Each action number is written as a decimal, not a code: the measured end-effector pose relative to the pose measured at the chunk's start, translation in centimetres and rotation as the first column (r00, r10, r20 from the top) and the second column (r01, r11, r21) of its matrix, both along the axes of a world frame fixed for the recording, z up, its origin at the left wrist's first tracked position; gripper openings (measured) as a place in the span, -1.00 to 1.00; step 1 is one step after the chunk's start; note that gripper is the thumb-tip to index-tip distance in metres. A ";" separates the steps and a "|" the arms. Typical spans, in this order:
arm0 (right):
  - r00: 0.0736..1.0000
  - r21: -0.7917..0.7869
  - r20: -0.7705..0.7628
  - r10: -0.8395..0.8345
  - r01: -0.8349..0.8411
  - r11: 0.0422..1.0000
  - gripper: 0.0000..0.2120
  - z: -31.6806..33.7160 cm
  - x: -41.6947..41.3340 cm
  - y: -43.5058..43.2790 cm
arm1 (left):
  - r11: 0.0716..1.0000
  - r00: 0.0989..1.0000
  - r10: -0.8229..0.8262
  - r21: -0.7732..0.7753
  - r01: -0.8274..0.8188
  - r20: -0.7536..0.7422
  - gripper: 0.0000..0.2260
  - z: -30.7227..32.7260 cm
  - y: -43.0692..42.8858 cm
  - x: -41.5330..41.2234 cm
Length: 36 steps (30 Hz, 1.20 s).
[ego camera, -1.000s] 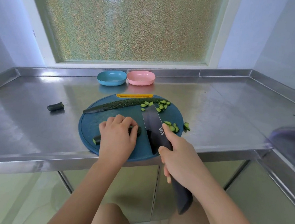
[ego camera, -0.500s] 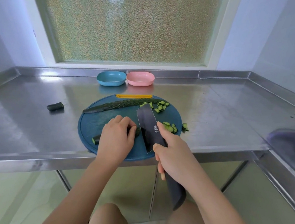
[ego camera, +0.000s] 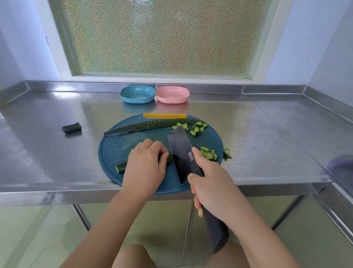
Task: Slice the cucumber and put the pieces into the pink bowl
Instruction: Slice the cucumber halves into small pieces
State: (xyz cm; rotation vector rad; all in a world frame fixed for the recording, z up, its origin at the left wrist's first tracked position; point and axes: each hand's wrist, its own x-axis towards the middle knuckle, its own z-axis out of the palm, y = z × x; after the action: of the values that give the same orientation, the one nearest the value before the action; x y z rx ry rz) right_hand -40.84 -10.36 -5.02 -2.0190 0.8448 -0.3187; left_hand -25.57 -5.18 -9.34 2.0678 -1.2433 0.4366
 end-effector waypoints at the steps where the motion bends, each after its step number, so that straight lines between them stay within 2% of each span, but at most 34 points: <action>1: 1.000 -0.001 -0.003 0.002 -0.002 1.000 -0.36 0.0 0.1 0.0 | 1.000 1.000 -0.004 0.006 0.004 0.012 -0.92 0.0 -0.1 0.0; 8: 0.998 -0.033 -0.063 0.006 -0.008 0.999 -0.35 0.1 0.4 -0.2 | 0.999 0.999 -0.022 0.034 0.021 0.044 -0.89 0.0 -0.4 0.3; 17: 0.986 -0.127 -0.164 -0.028 0.007 0.992 -0.32 0.0 1.6 1.1 | 0.999 0.999 -0.039 -0.004 0.039 0.038 -0.90 0.0 -0.1 0.1; 21: 0.989 -0.116 -0.147 -0.029 0.012 0.993 -0.35 0.2 0.0 0.7 | 0.999 1.000 -0.030 -0.020 0.031 0.006 -0.92 0.0 0.0 0.0; 24: 0.997 -0.035 -0.064 -0.036 0.034 0.999 -0.37 0.2 -0.6 0.6 | 0.999 1.000 -0.031 -0.028 0.031 0.005 -0.91 0.1 0.0 0.0; 27: 0.999 -0.020 -0.012 -0.038 0.038 0.999 -0.37 0.3 -0.4 0.4 | 0.999 1.000 -0.026 -0.023 0.026 0.007 -0.90 0.1 0.0 0.0; 36: 1.000 0.000 0.007 -0.008 0.008 1.000 -0.37 0.0 0.1 0.4 | 1.000 1.000 -0.017 0.003 0.017 -0.006 -0.90 0.2 0.0 -0.1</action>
State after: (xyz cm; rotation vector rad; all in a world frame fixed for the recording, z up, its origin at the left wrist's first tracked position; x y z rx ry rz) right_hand -40.73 -9.95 -5.03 -2.0135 0.8489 -0.3304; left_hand -25.66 -5.16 -9.15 2.0587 -1.2577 0.4203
